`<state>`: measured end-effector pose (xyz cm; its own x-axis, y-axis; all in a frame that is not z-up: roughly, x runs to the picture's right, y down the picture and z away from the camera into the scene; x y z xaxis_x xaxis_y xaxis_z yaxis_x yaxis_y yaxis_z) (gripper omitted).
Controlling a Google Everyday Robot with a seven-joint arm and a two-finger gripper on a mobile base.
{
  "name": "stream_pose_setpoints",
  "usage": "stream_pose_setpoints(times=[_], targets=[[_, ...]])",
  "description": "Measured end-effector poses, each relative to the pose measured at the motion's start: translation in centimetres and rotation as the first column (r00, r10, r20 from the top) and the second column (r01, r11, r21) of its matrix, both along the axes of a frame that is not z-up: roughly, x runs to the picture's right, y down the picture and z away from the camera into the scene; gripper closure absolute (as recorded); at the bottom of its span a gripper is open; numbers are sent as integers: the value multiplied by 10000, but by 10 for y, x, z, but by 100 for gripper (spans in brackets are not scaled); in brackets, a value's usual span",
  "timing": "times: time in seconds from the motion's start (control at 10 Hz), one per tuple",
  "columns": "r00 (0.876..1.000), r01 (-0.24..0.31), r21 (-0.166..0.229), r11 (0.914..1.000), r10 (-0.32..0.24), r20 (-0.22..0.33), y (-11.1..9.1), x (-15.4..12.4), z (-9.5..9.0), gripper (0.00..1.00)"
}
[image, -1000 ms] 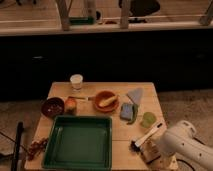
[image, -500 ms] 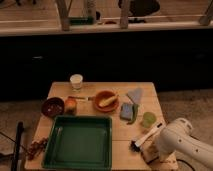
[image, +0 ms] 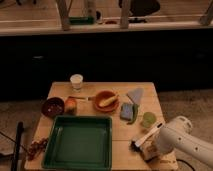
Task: Wipe tray with eraser
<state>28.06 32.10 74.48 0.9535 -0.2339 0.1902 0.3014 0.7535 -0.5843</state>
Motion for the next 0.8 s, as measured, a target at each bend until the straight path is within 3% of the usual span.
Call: stream_pose_setpoints(times=[0.8], targets=[[9902,650,121,9978,-660,1232,-39,-35,-36,100]])
